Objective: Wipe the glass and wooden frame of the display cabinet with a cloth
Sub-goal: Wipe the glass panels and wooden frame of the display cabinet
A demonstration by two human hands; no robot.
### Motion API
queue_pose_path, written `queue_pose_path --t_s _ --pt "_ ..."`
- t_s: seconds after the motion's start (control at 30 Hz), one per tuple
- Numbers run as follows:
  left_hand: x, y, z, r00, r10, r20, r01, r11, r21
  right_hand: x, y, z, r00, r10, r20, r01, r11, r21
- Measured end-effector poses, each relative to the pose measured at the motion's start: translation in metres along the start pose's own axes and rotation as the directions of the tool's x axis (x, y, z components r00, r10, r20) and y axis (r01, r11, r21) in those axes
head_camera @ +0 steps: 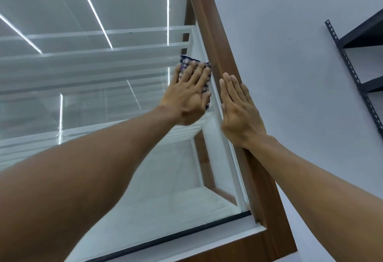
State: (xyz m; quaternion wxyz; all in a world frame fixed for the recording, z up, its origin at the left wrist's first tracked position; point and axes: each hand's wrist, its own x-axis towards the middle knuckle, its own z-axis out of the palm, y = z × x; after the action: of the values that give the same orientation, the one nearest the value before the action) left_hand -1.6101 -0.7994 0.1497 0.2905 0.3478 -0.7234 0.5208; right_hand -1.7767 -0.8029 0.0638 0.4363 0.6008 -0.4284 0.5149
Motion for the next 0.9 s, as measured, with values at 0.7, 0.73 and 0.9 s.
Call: queue_pose_path --t_s 0.7,0.73,0.9 --pt "-0.135 -0.155 -0.013 0.965 -0.245 -0.093 0.237 0.967 -0.089 0.056 -0.215 0.057 0.999 -0.041 0.002 0.041 0.994 0.102" --pt "-0.145 -0.168 -0.015 0.957 -0.271 -0.102 0.262 0.96 -0.097 0.06 -0.232 0.058 0.999 -0.053 0.012 0.051 0.993 0.107" --pt "-0.21 -0.236 -0.024 0.911 -0.391 -0.13 0.376 0.918 -0.125 0.077 -0.322 0.072 0.982 -0.182 0.045 0.175 0.976 0.13"
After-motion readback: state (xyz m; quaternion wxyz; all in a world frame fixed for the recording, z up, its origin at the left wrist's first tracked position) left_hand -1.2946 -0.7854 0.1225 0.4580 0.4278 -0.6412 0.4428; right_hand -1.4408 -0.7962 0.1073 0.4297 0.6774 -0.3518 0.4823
